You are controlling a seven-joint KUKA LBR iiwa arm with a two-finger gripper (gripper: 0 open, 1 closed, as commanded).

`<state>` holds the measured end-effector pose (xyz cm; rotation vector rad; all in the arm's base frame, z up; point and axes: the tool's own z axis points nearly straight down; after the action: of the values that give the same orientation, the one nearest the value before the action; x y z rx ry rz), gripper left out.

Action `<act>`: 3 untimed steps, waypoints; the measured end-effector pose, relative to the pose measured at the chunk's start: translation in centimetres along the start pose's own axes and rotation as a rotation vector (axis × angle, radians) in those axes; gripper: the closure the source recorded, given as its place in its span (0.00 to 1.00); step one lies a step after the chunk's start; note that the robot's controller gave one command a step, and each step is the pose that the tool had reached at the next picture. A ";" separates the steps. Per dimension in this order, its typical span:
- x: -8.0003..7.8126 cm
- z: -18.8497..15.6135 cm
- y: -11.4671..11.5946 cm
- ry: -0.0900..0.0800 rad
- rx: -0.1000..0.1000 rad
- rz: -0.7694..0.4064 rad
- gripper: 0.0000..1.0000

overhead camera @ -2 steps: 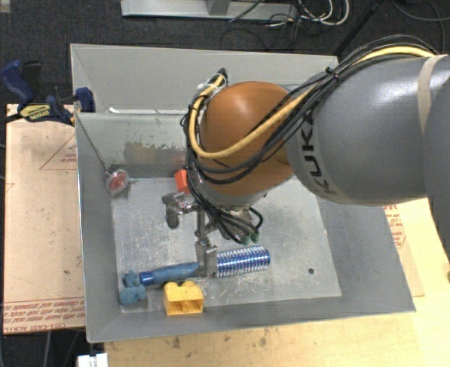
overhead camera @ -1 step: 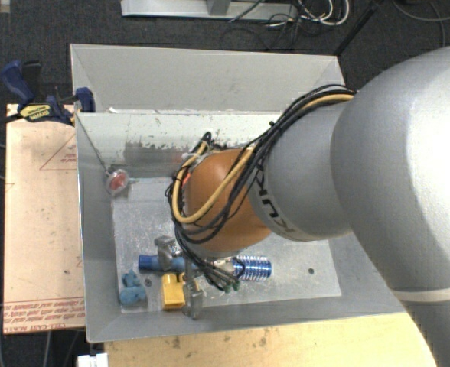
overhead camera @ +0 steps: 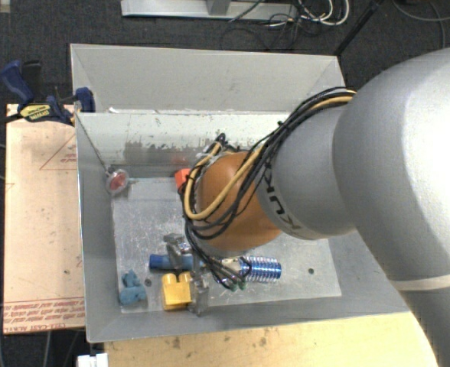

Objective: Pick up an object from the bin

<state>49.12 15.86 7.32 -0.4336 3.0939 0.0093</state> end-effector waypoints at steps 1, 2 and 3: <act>0.2 0.0 0.0 0.009 0.001 -0.002 1.00; 0.2 0.1 -0.1 0.009 0.002 0.000 0.00; 0.5 0.3 0.0 0.018 0.002 -0.001 1.00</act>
Offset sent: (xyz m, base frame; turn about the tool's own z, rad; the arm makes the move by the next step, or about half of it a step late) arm 0.0000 0.0000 0.0000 0.0000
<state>48.67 15.69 6.98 -0.4375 3.1107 0.0030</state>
